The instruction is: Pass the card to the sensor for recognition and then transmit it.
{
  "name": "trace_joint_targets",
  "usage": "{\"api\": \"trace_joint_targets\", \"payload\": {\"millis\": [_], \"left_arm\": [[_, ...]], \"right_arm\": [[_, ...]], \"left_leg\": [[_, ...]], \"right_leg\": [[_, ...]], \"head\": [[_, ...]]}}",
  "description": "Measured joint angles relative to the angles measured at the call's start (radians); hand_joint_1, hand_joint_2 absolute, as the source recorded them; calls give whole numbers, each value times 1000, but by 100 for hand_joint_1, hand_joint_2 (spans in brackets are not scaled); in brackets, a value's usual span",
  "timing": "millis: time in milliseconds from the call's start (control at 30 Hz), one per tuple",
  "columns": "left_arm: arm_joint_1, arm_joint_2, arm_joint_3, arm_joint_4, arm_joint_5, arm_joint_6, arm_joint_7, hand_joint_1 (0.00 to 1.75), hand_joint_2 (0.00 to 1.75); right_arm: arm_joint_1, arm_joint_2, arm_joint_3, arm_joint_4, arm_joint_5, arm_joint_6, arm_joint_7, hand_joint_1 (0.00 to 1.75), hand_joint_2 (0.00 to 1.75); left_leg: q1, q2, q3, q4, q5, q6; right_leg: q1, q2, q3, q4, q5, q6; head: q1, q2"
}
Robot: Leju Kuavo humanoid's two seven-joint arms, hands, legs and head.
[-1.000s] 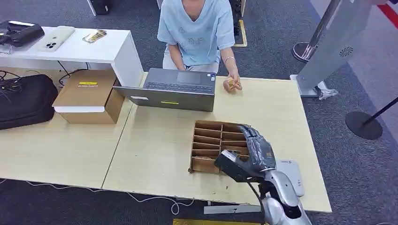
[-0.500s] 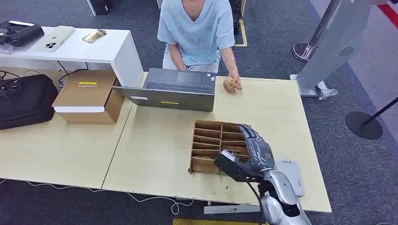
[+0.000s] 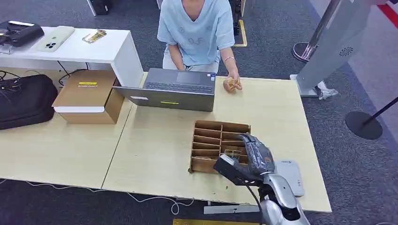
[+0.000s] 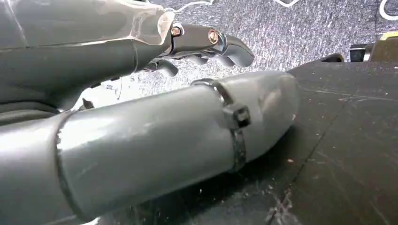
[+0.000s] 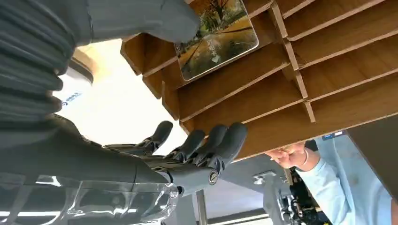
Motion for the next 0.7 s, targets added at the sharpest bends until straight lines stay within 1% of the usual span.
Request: {"api": "trace_joint_targets", "payload": {"millis": [133, 200, 267, 300, 333, 400, 433, 467, 500, 567, 600, 700], "left_arm": [[3, 0, 0, 0, 2, 6, 0, 0, 0], [5, 0, 1, 0, 2, 11, 0, 0, 0], [5, 0, 3, 0, 2, 11, 0, 0, 0], [5, 0, 4, 0, 2, 11, 0, 0, 0], [5, 0, 5, 0, 1, 11, 0, 0, 0], [5, 0, 6, 0, -1, 10, 0, 0, 0], [5, 0, 6, 0, -2, 10, 0, 0, 0], [5, 0, 7, 0, -2, 9, 0, 0, 0], [5, 0, 7, 0, -2, 9, 0, 0, 0], [5, 0, 7, 0, -2, 9, 0, 0, 0], [5, 0, 7, 0, -2, 8, 0, 0, 0], [5, 0, 8, 0, -3, 8, 0, 0, 0]], "right_arm": [[0, 0, 0, 0, 0, 3, -2, 61, 175], [0, 0, -2, 0, 0, 3, -3, 66, 175], [3, 0, -5, 0, 0, 3, -3, 66, 175], [5, 0, -6, 0, 0, 3, -3, 70, 175], [8, 0, -8, 0, 0, 3, -3, 68, 175], [15, -1, -12, 0, 0, 3, -3, 84, 175], [16, -2, -13, -1, 0, 3, -4, 84, 175], [16, -3, -15, -2, 0, 3, -4, 91, 175], [17, -3, -18, -2, 0, 2, -4, 93, 175], [19, -3, -22, -5, 0, 2, -5, 91, 175], [20, -3, -23, -6, 0, 2, -5, 99, 175], [23, -3, -26, -10, 0, 2, -4, 98, 175]], "left_leg": [[0, 0, 0, 0, 0, 0], [0, 0, 0, 0, 0, 0], [0, 0, 0, 0, 0, 0], [0, 0, 0, 0, 0, 0], [0, 0, 0, 0, 0, 0], [0, 0, 0, 0, 0, 0], [0, 0, 0, 0, 0, 0], [0, 0, 0, 0, 0, 0], [0, 0, 0, 0, 0, 0], [0, 0, 0, 0, 0, 0], [0, 0, 0, 0, 0, 0], [0, 0, 1, 0, 0, 0]], "right_leg": [[0, 0, 0, 0, 0, 0], [0, 0, 0, 0, 0, 0], [0, 0, 0, 0, 0, 0], [0, 0, 0, 0, 0, 0], [0, 0, 0, 0, 0, 0], [0, 0, 0, 0, 0, 0], [0, 0, 0, 0, 0, 0], [0, 0, 0, 0, 0, 0], [0, 0, 0, 0, 0, 0], [0, 0, 0, 0, 0, 0], [0, 0, 0, 0, 0, 0], [0, 0, 0, 0, 0, 0]], "head": [[0, 0], [0, 0], [0, 0], [0, 0], [0, 0], [0, 0], [0, 0], [0, 0], [0, 0], [0, 0], [0, 0], [0, 0]]}}
